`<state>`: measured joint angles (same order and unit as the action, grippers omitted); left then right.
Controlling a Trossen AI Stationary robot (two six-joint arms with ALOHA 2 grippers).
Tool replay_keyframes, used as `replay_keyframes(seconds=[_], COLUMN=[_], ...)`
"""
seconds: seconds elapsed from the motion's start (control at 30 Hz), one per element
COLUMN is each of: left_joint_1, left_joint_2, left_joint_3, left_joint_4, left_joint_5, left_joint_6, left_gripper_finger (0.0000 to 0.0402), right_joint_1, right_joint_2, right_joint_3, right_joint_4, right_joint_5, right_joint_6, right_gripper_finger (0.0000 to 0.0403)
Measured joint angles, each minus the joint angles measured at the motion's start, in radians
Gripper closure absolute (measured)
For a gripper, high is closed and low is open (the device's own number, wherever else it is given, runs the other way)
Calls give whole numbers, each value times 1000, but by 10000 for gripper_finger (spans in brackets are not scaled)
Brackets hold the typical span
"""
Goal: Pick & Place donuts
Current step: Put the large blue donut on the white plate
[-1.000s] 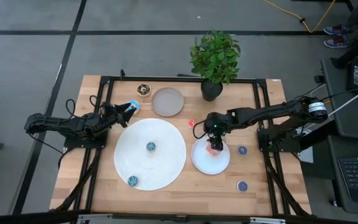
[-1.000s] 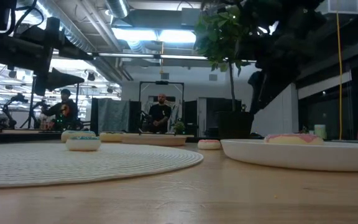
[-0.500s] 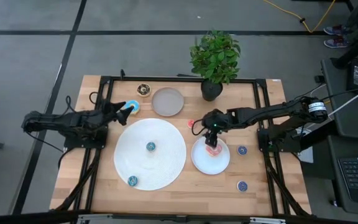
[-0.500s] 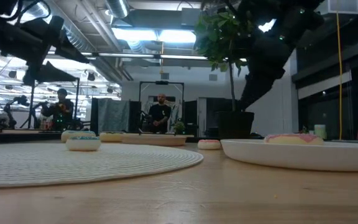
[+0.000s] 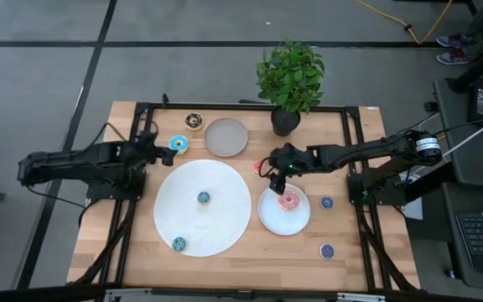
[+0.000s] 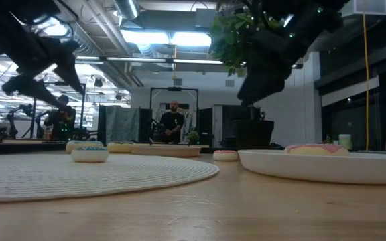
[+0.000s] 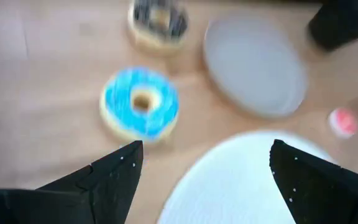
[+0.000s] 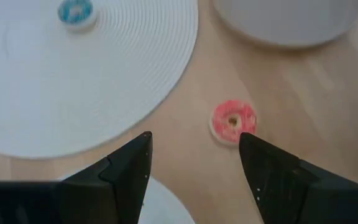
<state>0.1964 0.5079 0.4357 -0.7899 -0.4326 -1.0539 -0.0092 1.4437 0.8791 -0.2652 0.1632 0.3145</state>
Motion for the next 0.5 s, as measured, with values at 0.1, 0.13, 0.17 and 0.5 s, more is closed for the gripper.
replay_keyframes(seconds=[0.1,0.13,0.17,0.5], left_joint_1=[61,80,100,313], left_joint_2=[66,85,103,230], left_joint_3=[2,2,1,65], left_joint_4=[0,3,8,23], left_joint_5=[93,113,132,201], left_joint_6=[9,9,13,182], left_gripper_finger=[66,66,66,66], right_joint_1=[0,0,0,13], right_joint_2=[0,0,0,0], right_joint_3=[0,0,0,-1], right_joint_4=[43,50,54,93], right_joint_5=[21,22,23,53], right_joint_6=[-2,-1,-1,-4], right_gripper_finger=[161,161,161,161])
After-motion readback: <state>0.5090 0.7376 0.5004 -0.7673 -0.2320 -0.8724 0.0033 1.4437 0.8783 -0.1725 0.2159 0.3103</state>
